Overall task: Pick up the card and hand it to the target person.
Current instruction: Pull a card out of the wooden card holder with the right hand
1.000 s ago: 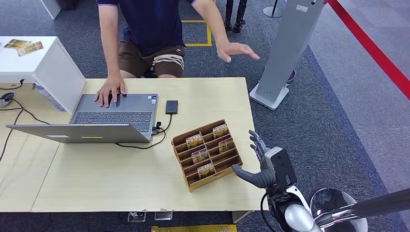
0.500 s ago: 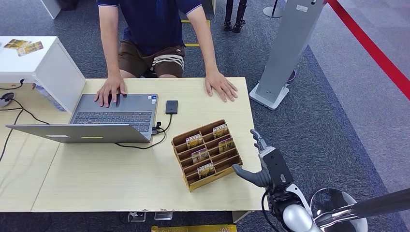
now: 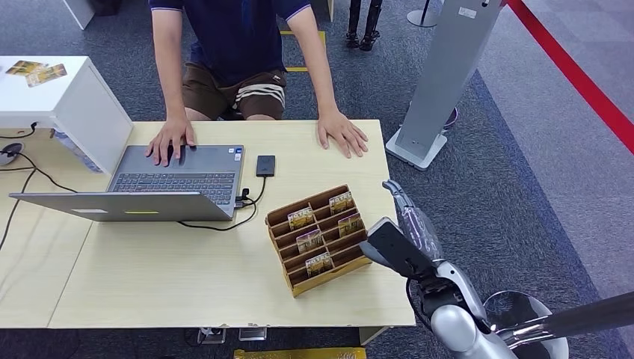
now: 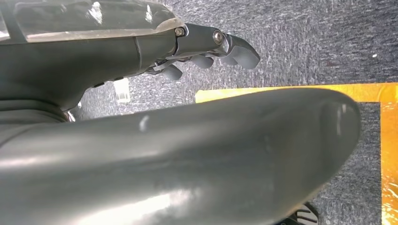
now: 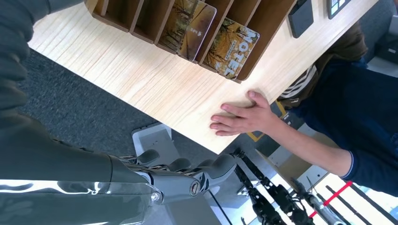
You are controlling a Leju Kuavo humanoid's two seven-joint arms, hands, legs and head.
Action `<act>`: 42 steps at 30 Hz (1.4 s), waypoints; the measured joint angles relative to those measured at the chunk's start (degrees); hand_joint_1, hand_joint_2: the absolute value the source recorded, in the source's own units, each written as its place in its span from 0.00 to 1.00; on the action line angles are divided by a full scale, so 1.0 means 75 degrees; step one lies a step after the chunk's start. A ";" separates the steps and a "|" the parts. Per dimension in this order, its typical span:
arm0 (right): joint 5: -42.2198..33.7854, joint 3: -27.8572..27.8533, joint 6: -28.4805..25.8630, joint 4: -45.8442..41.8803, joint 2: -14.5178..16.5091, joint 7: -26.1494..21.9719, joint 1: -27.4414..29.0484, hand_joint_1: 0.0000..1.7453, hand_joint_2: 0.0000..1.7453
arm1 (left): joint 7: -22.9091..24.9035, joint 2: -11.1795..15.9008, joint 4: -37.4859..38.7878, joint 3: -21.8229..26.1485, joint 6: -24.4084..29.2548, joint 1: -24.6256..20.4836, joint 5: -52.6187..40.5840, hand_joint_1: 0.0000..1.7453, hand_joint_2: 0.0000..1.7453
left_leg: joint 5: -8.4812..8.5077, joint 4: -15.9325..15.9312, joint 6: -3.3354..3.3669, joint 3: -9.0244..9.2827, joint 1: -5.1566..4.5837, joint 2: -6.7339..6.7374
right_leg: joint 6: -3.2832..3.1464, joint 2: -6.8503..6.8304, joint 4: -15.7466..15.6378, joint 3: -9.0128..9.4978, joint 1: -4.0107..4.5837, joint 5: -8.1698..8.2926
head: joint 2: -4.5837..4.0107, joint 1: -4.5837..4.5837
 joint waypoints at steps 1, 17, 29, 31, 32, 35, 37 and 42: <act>0.0004 0.0000 0.0001 -0.0010 0.0000 0.0001 -0.0002 0.00 1.00 | 0.0000 0.0002 0.0000 0.0000 0.0000 -0.0001 0.0001 0.00 0.00 | 0.0000 0.0000 0.0000 0.0000 0.0000 0.0000 | 0.0000 0.0000 0.0000 0.0000 0.0000 0.0000 | 0.0000 0.0001; 0.3428 0.0741 0.1909 -0.0254 -0.0076 0.0874 -0.1172 0.98 1.00 | 0.0023 0.0017 0.0000 -0.0122 -0.0066 -0.0116 -0.0002 0.00 0.00 | 0.0003 0.0000 -0.0001 0.0002 0.0000 0.0001 | -0.0001 0.0000 0.0004 0.0002 0.0000 0.0001 | 0.0000 -0.0001; 0.5013 0.2069 0.3241 0.0012 -0.0076 0.1590 -0.2048 0.87 1.00 | 0.0070 0.0028 -0.0001 -0.0206 -0.0076 -0.0146 0.0004 0.00 0.00 | 0.0002 0.0000 0.0000 -0.0003 0.0000 -0.0001 | 0.0000 -0.0001 0.0003 0.0000 0.0000 0.0001 | 0.0000 0.0002; 0.5015 0.2159 0.3230 0.0066 -0.0078 0.1598 -0.2091 0.60 1.00 | 0.0070 0.0028 -0.0001 -0.0220 -0.0076 -0.0141 0.0008 0.00 0.00 | 0.0002 0.0000 0.0000 -0.0003 0.0000 -0.0001 | 0.0000 -0.0001 0.0003 -0.0001 0.0000 0.0001 | 0.0000 0.0003; 0.5015 0.2194 0.3222 0.0089 -0.0082 0.1599 -0.2104 0.43 1.00 | 0.0070 0.0028 -0.0001 -0.0226 -0.0076 -0.0140 0.0009 0.00 0.00 | 0.0002 0.0000 0.0000 -0.0003 0.0000 -0.0001 | 0.0000 -0.0002 0.0003 -0.0001 0.0000 0.0001 | 0.0000 0.0003; 0.5013 0.2291 0.3204 0.0147 -0.0103 0.1604 -0.2120 0.16 1.00 | 0.0070 0.0028 -0.0001 -0.0238 -0.0086 -0.0139 0.0009 0.00 0.00 | 0.0002 0.0000 -0.0001 -0.0003 0.0000 -0.0001 | 0.0000 -0.0002 0.0003 -0.0001 0.0000 0.0001 | 0.0000 -0.0001; 0.5013 0.2341 0.3200 0.0180 -0.0114 0.1614 -0.2123 0.12 1.00 | 0.0070 0.0028 -0.0001 -0.0248 -0.0106 -0.0139 0.0009 0.00 0.00 | 0.0002 0.0000 0.0000 -0.0003 0.0000 -0.0001 | 0.0000 -0.0002 0.0003 -0.0001 0.0000 0.0001 | 0.0000 -0.0001; 0.5021 0.2460 0.3285 0.0267 -0.0117 0.1721 -0.2123 0.11 1.00 | 0.0103 0.0028 0.0000 -0.0298 -0.0133 -0.0136 0.0039 0.00 0.00 | 0.0002 0.0000 -0.0001 -0.0003 0.0000 -0.0001 | 0.0000 -0.0001 0.0003 -0.0001 0.0000 0.0001 | 0.0000 -0.0002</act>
